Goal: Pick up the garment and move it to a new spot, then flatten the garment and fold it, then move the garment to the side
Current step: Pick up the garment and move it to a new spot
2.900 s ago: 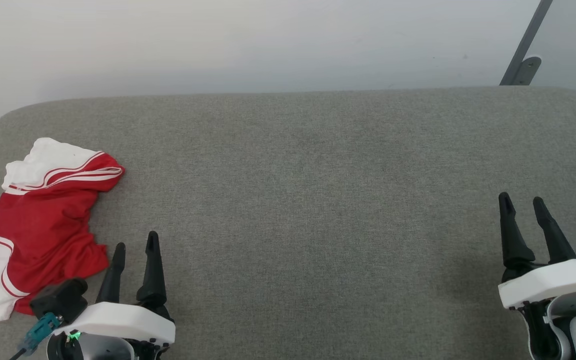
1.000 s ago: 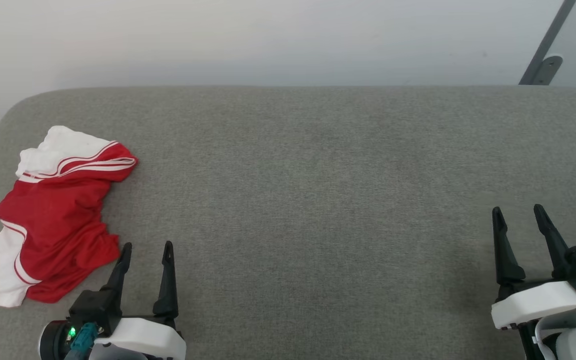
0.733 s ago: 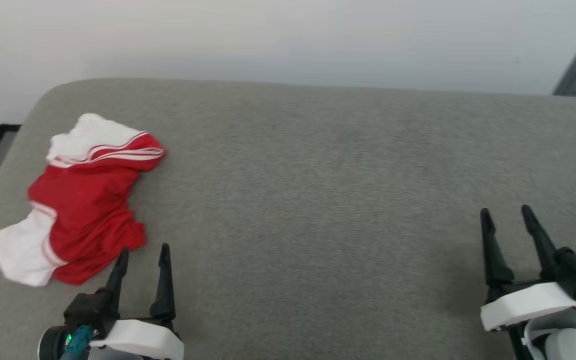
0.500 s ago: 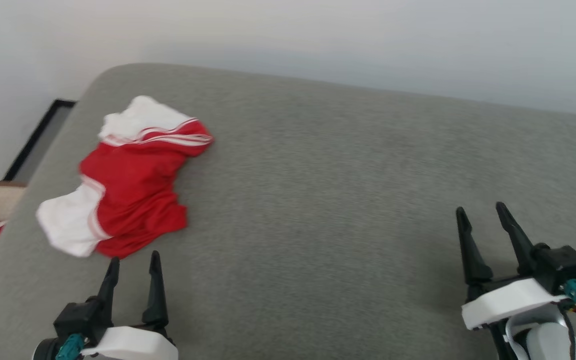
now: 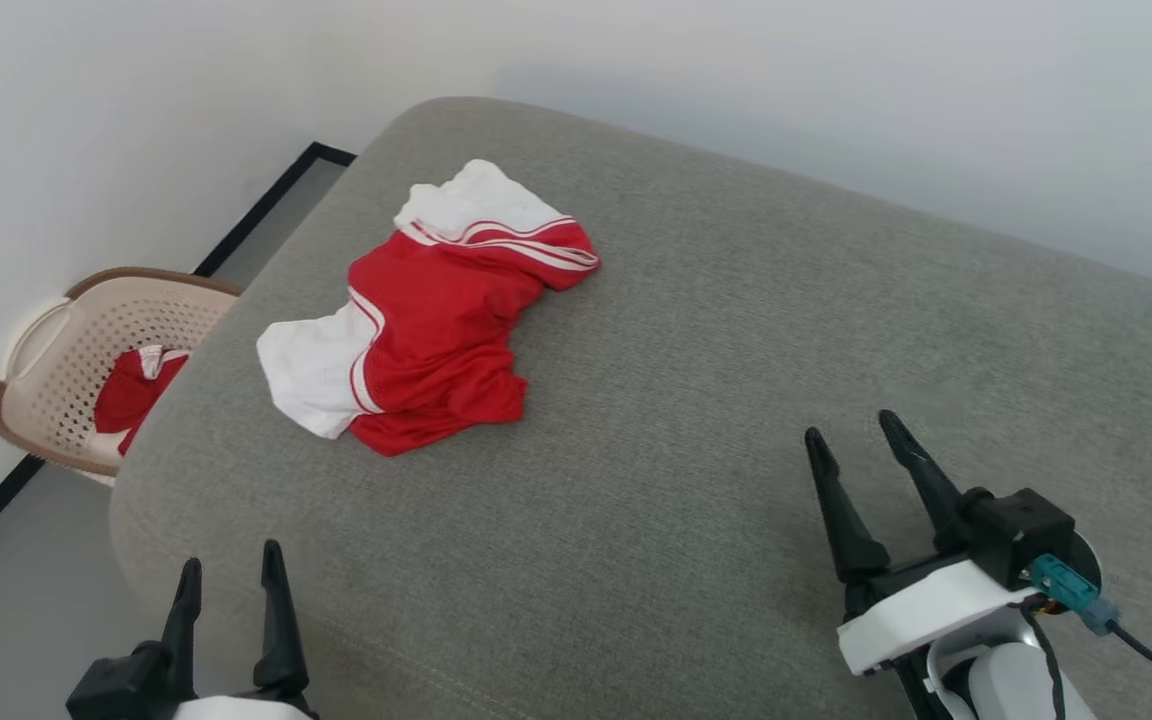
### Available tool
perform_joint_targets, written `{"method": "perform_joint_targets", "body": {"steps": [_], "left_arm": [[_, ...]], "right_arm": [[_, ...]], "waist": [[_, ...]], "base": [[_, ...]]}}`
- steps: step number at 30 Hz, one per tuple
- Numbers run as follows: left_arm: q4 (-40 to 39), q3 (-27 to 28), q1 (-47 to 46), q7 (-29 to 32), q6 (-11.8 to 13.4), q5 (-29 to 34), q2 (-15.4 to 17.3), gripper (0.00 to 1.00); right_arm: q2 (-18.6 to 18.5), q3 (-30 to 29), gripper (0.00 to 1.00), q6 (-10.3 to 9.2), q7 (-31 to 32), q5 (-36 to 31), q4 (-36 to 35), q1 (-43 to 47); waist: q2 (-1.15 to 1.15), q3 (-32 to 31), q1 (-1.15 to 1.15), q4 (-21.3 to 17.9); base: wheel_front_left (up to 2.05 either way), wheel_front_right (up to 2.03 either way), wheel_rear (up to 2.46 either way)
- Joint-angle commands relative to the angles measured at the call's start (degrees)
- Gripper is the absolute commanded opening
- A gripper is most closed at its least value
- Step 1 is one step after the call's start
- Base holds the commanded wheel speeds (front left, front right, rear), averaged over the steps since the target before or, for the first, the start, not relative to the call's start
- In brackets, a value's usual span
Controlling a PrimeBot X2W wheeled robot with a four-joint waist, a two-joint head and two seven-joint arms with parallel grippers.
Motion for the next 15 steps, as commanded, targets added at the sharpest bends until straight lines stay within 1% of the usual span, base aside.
{"method": "perform_joint_targets", "body": {"steps": [1,3,5,6,7,10,12,15], "left_arm": [[-0.28,0.25,0.69,-0.06,0.29,-0.58,0.06,1.0],[-0.28,0.26,0.63,-0.07,0.33,-0.61,0.06,1.0],[0.37,0.26,0.01,-0.06,-0.43,-2.16,0.06,1.0],[0.95,0.13,-0.77,-0.06,-1.23,-3.43,0.08,1.0],[1.53,-0.15,-1.91,-0.06,-2.29,-3.29,0.07,1.0],[3.8,-0.57,-6.77,-0.06,-4.72,0.01,0.1,1.0],[5.96,-0.33,-10.73,-0.05,-5.79,0.73,1.29,1.0],[10.82,-0.7,-17.32,-0.05,-6.78,1.27,4.36,1.0]], "right_arm": [[-0.08,0.25,1.0,0.0,-0.31,0.4,0.26,-0.3],[-0.1,0.72,1.0,0.0,-0.31,0.38,0.42,-0.35],[-0.37,0.78,1.0,0.0,-0.3,0.5,0.6,-0.43],[-0.4,0.9,1.0,0.0,-0.31,0.53,0.64,-0.52],[-0.44,1.03,1.0,0.0,-0.31,0.51,0.67,-0.77],[-1.11,1.59,1.0,0.0,-0.31,0.49,0.7,-2.1],[-1.34,1.56,1.0,-0.01,-0.31,0.63,0.47,-2.98],[-1.35,1.73,1.0,0.0,-0.31,0.76,0.12,-4.44]], "waist": [[0.0,0.01,0.0,0.21],[0.0,0.11,0.0,-0.3],[0.0,0.21,0.0,-1.24],[0.0,0.39,0.0,-1.94],[0.0,0.69,0.0,-2.84],[0.0,2.14,0.0,-6.25],[0.0,3.48,0.0,-8.98],[0.0,5.99,0.0,-13.74]], "base": [[0.0,0.0,0.0],[0.0,0.0,0.0],[0.0,0.0,0.0],[0.0,0.0,0.0],[0.0,0.0,0.0],[0.0,0.0,0.0],[0.0,0.0,0.0],[0.0,0.0,0.0]]}}
